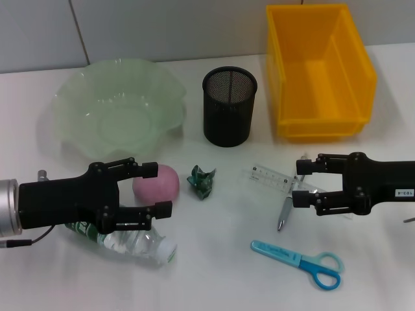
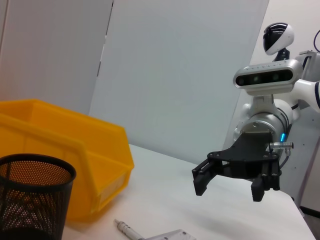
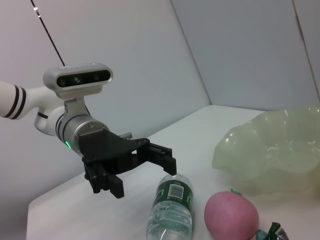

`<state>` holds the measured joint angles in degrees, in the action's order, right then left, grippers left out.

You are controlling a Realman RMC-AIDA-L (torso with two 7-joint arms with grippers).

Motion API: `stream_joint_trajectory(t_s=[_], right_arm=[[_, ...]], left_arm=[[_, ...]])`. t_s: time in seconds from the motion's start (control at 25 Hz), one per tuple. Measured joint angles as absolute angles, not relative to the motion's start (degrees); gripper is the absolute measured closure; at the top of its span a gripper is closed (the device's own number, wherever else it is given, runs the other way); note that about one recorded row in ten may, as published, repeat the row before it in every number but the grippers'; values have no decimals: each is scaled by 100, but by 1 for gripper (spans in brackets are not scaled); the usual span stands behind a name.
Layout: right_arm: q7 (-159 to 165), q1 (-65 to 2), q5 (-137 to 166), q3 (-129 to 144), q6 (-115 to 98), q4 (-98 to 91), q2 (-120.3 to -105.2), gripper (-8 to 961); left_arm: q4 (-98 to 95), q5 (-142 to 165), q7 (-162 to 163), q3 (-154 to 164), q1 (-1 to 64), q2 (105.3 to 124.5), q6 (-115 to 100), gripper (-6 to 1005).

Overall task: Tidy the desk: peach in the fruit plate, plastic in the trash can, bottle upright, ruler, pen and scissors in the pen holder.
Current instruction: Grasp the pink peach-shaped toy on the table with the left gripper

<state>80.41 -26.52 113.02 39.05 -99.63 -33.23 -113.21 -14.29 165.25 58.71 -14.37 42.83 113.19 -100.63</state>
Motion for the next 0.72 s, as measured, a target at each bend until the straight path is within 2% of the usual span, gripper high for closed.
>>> stream_joint_trajectory(t_s=[0.72], right_arm=[[8072, -2651, 11303, 3946, -9893, -3322, -11311, 143]], left_arm=[[-1537, 16523, 5881, -1431, 4394, 11299, -10068, 137]])
